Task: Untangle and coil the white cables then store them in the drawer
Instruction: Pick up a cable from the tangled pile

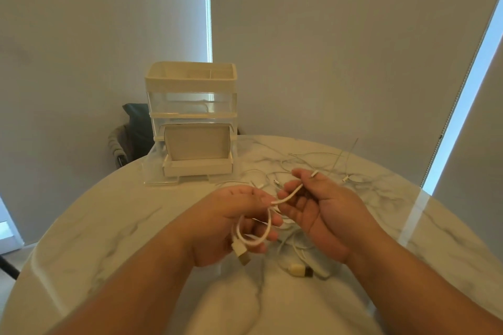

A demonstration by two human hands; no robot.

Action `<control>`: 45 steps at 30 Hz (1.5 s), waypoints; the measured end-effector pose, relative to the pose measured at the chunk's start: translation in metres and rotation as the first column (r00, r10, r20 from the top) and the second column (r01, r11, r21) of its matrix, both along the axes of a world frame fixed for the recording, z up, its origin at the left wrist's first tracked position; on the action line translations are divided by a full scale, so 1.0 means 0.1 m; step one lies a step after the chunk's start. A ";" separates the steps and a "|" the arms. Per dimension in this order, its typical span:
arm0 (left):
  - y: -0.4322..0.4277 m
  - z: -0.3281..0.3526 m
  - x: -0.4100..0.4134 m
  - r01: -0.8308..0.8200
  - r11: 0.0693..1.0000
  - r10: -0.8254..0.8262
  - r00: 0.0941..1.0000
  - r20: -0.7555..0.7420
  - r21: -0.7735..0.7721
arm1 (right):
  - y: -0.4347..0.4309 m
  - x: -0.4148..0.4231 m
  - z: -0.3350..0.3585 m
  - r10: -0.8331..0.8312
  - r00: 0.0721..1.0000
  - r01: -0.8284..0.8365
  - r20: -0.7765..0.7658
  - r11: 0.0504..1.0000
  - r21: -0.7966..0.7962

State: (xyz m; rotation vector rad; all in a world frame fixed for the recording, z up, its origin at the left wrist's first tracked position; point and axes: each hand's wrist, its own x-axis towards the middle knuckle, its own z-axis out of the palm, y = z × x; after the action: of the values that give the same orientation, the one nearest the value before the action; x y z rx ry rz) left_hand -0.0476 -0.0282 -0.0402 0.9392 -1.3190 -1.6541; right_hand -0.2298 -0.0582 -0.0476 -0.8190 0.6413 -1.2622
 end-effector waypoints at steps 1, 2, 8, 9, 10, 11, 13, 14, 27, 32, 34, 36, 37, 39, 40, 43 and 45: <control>0.00 -0.01 0.00 -0.020 1.000 0.020 1.000 0.010 0.009 | 0.01 0.00 0.00 0.007 0.996 -0.006 -0.093 1.000 0.016; -0.01 -0.03 -0.01 -0.065 0.998 0.065 0.997 0.049 -0.007 | 0.04 -0.01 0.01 0.011 0.976 -0.006 -0.216 1.000 0.022; -0.10 -0.09 -0.02 -0.234 0.966 0.239 0.970 0.037 -0.111 | 0.32 -0.07 0.15 -0.333 0.419 -0.050 -0.844 0.920 -0.388; -0.10 -0.09 -0.03 -0.231 0.969 0.233 0.972 0.011 -0.087 | 0.36 -0.03 0.14 -0.387 0.433 -0.072 -0.814 0.885 -0.459; -0.11 -0.09 -0.03 -0.226 0.972 0.225 0.974 -0.022 -0.059 | 0.37 0.00 0.11 -0.432 0.434 -0.099 -0.791 0.850 -0.518; -0.12 -0.09 -0.02 -0.220 0.975 0.218 0.974 -0.052 -0.033 | 0.37 0.04 0.08 -0.474 0.415 -0.119 -0.777 0.818 -0.563; -0.13 -0.09 -0.01 -0.201 0.979 0.201 0.976 -0.085 0.004 | 0.33 0.06 0.03 -0.540 0.384 -0.122 -0.749 0.775 -0.621; -0.13 -0.09 -0.01 -0.188 0.982 0.188 0.977 -0.096 0.017 | 0.32 0.07 0.02 -0.563 0.376 -0.122 -0.736 0.758 -0.641; -0.11 -0.03 0.06 -0.171 0.985 0.171 0.972 -0.159 0.015 | 0.29 0.12 -0.04 -0.494 0.440 -0.091 -0.750 0.806 -0.585; -0.08 -0.02 0.02 -0.177 0.982 0.173 0.983 -0.062 -0.067 | 0.31 0.20 -0.08 -0.393 0.561 -0.082 -0.729 0.850 -0.521; -0.08 0.00 0.01 -0.168 0.985 0.162 0.980 -0.114 -0.043 | 0.30 0.19 -0.08 -0.514 0.489 -0.049 -0.705 0.791 -0.610; -0.09 0.01 0.02 -0.171 0.984 0.164 0.976 -0.144 -0.038 | 0.29 0.17 -0.07 -0.584 0.440 -0.052 -0.682 0.742 -0.668; -0.09 0.00 0.03 -0.174 0.984 0.167 0.974 -0.155 -0.033 | 0.28 0.17 -0.08 -0.590 0.446 -0.063 -0.673 0.730 -0.681; -0.08 0.00 0.03 -0.176 0.984 0.170 0.970 -0.172 -0.019 | 0.26 0.17 -0.09 -0.578 0.466 -0.069 -0.670 0.732 -0.678; -0.08 0.01 0.03 -0.172 0.985 0.168 0.970 -0.173 -0.012 | 0.25 0.17 -0.09 -0.575 0.466 -0.062 -0.672 0.737 -0.673; -0.06 0.04 0.02 -0.187 0.982 0.181 0.969 -0.167 -0.020 | 0.24 0.13 -0.07 -0.592 0.439 -0.041 -0.676 0.738 -0.674; -0.10 0.02 0.06 -0.288 0.955 0.279 0.954 -0.108 -0.069 | 0.23 0.10 -0.05 -0.530 0.508 0.001 -0.679 0.789 -0.614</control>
State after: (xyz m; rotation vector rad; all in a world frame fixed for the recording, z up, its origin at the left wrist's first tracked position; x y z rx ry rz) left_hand -0.0417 -0.0384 -0.0378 0.9376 -1.1210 -1.3950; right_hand -0.2198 -0.0352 -0.0530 -1.9515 1.2526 -1.3242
